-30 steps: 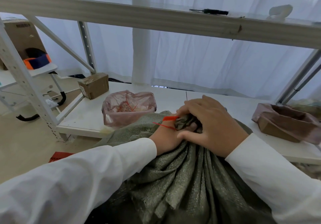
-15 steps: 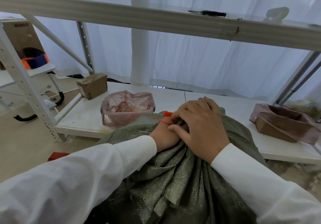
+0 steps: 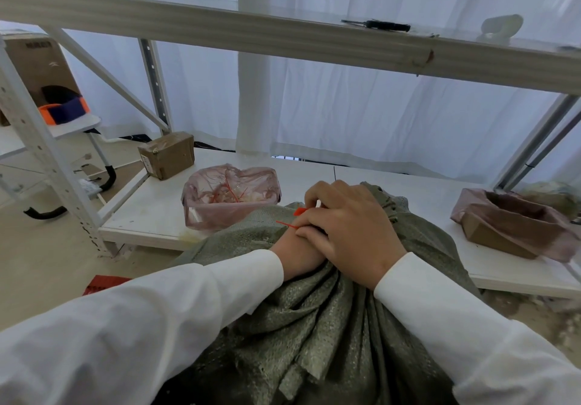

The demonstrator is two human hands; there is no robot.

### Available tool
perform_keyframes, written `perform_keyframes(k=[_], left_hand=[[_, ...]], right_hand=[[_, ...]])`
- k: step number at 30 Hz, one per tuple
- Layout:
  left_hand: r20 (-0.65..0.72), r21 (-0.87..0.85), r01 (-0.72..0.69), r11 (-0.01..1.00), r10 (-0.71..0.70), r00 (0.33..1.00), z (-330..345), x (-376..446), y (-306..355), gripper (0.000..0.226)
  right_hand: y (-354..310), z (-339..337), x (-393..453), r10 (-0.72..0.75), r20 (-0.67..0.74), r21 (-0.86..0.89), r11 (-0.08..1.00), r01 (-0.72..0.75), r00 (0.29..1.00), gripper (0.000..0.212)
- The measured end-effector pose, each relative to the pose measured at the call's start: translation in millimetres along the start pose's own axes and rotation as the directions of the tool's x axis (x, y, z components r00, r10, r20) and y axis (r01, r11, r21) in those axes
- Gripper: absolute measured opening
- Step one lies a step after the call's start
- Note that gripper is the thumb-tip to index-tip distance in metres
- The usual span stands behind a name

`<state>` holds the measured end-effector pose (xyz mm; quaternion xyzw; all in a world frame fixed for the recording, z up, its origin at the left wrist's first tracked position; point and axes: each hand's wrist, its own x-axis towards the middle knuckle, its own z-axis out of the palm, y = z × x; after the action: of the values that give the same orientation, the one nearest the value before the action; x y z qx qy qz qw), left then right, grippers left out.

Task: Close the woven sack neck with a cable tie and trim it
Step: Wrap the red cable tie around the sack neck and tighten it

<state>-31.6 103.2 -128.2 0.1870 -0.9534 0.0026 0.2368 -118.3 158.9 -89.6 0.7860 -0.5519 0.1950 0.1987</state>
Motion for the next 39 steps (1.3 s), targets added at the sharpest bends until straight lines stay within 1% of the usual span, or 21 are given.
perform_keyframes(k=[1,2,3,4,5,7,9,11,12,13,17,20,25,27,28,30,32,34,36,37,39], left_hand=[[0.079,-0.067,0.031,0.997,-0.025,0.997,-4,0,6,0.037],[0.126,-0.162,0.100,0.982,-0.080,0.989,-9,3,11,0.035],[0.023,-0.237,0.121,0.964,-0.119,0.993,-3,4,10,0.033],[-0.074,-0.320,0.190,0.928,-0.225,0.972,-1,1,8,0.032],[0.004,-0.398,0.281,0.873,-0.304,0.953,0,-1,9,0.030],[0.106,-0.571,0.386,0.725,-0.401,0.910,-5,0,15,0.023],[0.132,-0.718,0.394,0.575,-0.443,0.887,-4,1,12,0.020],[0.170,-0.821,0.394,0.412,-0.483,0.859,-5,0,10,0.024],[0.184,-0.850,0.387,0.357,-0.487,0.854,-5,-1,9,0.025],[0.182,-0.867,0.372,0.331,-0.484,0.856,-6,-1,10,0.025],[0.101,-0.895,0.301,0.331,-0.505,0.857,-8,-7,11,0.019],[0.100,-0.890,0.307,0.338,-0.511,0.854,-7,-11,10,0.020],[0.149,-0.865,0.352,0.356,-0.489,0.860,-12,-10,6,0.022],[0.152,-0.862,0.380,0.336,-0.543,0.826,-10,-9,4,0.022],[0.151,-0.861,0.397,0.318,-0.585,0.797,-8,-8,3,0.026],[0.170,-0.853,0.448,0.266,-0.671,0.722,-6,-6,4,0.035],[0.169,-0.853,0.470,0.226,-0.732,0.660,-4,-5,7,0.037],[0.157,-0.846,0.484,0.225,-0.762,0.629,-3,-4,10,0.036],[0.140,-0.842,0.488,0.230,-0.781,0.609,-3,-3,11,0.032],[0.134,-0.842,0.489,0.229,-0.789,0.600,-3,-2,11,0.030],[0.133,-0.830,0.507,0.233,-0.800,0.585,-5,-2,9,0.032]], right_hand=[[-1,0,0,0.031,0.004,0.014,0.999,-0.032,0.999,0.027],[-1,1,0,0.066,0.006,0.030,0.997,-0.066,0.998,0.025],[-1,1,1,0.098,0.006,0.049,0.994,-0.098,0.995,0.022],[-2,2,1,0.126,0.003,0.068,0.990,-0.126,0.992,0.020],[-1,3,2,0.152,0.001,0.082,0.985,-0.152,0.988,0.018],[0,5,2,0.200,-0.003,0.100,0.975,-0.199,0.980,0.015],[4,5,2,0.248,-0.018,0.122,0.962,-0.244,0.969,0.008],[9,3,2,0.287,-0.019,0.125,0.951,-0.282,0.958,0.008],[10,2,2,0.299,-0.013,0.123,0.947,-0.295,0.954,0.010],[11,1,2,0.304,-0.009,0.125,0.945,-0.301,0.953,0.011],[13,1,3,0.316,-0.001,0.124,0.942,-0.313,0.949,0.012],[14,4,4,0.331,0.005,0.120,0.937,-0.330,0.944,0.014],[16,6,5,0.397,-0.017,0.165,0.906,-0.389,0.918,0.014],[16,6,4,0.402,-0.028,0.165,0.905,-0.392,0.915,0.014],[16,6,4,0.394,-0.038,0.155,0.910,-0.385,0.918,0.015],[16,6,4,0.371,-0.042,0.115,0.924,-0.364,0.928,0.016],[14,7,5,0.359,-0.041,0.070,0.932,-0.355,0.933,0.014],[13,12,3,0.342,-0.061,-0.057,0.937,-0.345,0.938,0.007],[10,17,1,0.327,-0.103,-0.162,0.926,-0.341,0.939,0.022],[9,20,0,0.325,-0.091,-0.193,0.921,-0.337,0.941,0.027],[9,24,-2,0.314,-0.073,-0.233,0.917,-0.322,0.947,0.029]])
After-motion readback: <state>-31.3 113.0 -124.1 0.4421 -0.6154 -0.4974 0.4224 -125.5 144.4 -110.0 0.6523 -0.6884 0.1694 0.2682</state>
